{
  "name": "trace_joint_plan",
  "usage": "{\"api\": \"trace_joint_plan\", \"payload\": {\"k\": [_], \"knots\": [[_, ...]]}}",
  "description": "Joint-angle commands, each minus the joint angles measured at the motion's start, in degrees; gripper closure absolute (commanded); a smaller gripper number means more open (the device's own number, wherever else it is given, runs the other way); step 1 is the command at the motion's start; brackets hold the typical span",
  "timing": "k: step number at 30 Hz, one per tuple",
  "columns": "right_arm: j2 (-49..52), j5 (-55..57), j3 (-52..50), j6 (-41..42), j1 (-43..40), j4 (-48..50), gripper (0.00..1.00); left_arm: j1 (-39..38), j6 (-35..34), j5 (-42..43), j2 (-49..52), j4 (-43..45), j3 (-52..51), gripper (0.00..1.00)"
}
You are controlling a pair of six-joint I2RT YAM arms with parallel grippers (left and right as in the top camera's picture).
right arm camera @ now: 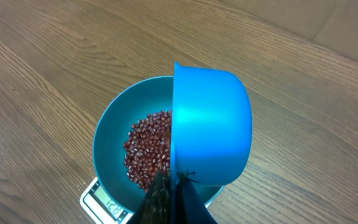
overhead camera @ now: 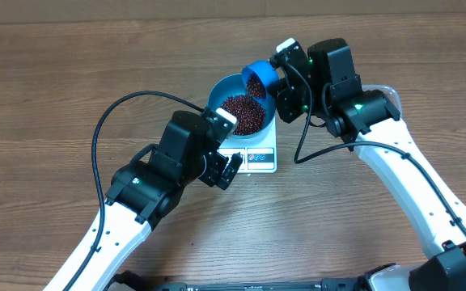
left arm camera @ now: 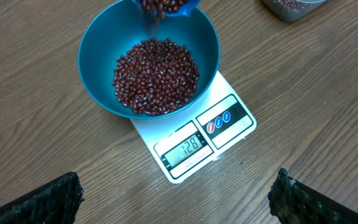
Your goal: Scoop item into bowl and weigh 150g on scale
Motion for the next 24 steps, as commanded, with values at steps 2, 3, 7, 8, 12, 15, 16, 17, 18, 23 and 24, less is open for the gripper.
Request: {"api": "trace_joint_plan", "payload": {"k": [2,3,7,8,12,15,16,17,18,23,24], "knots": [[-0.2,0.5,1.1,-2.7,0.2,0.6,0.96,0.1,0.5,0.0,-0.8,0.1,0.1,0.0],[-0.2,0.5,1.1,-2.7,0.2,0.6,0.96,0.1,0.5,0.0,-0.8,0.1,0.1,0.0],[-0.2,0.5,1.1,-2.7,0.2,0.6,0.96,0.1,0.5,0.0,-0.8,0.1,0.1,0.01],[-0.2,0.5,1.1,-2.7,0.2,0.6,0.96,0.1,0.5,0.0,-0.8,0.1,0.1,0.01],[-0.2,0.5,1.1,-2.7,0.2,0.6,0.96,0.1,0.5,0.0,-0.8,0.1,0.1,0.0],[-0.2,0.5,1.1,-2.7,0.2,0.6,0.96,0.1,0.5,0.0,-0.8,0.1,0.1,0.0],[-0.2,0.5,1.1,-2.7,0.2,0.6,0.96,0.1,0.5,0.0,-0.8,0.1,0.1,0.01],[-0.2,0.5,1.1,-2.7,0.2,0.6,0.96,0.1,0.5,0.0,-0.8,0.1,0.1,0.01],[-0.2,0.5,1.1,-2.7,0.2,0.6,0.96,0.1,0.5,0.0,-0.8,0.1,0.1,0.0],[-0.2,0.4,1.1,-3.5,0.2,0.5,0.96,0.1,0.5,0.0,-0.8,0.1,0.1,0.0],[-0.2,0.4,1.1,-3.8,0.2,0.6,0.96,0.1,0.5,0.0,-0.8,0.1,0.1,0.01]]}}
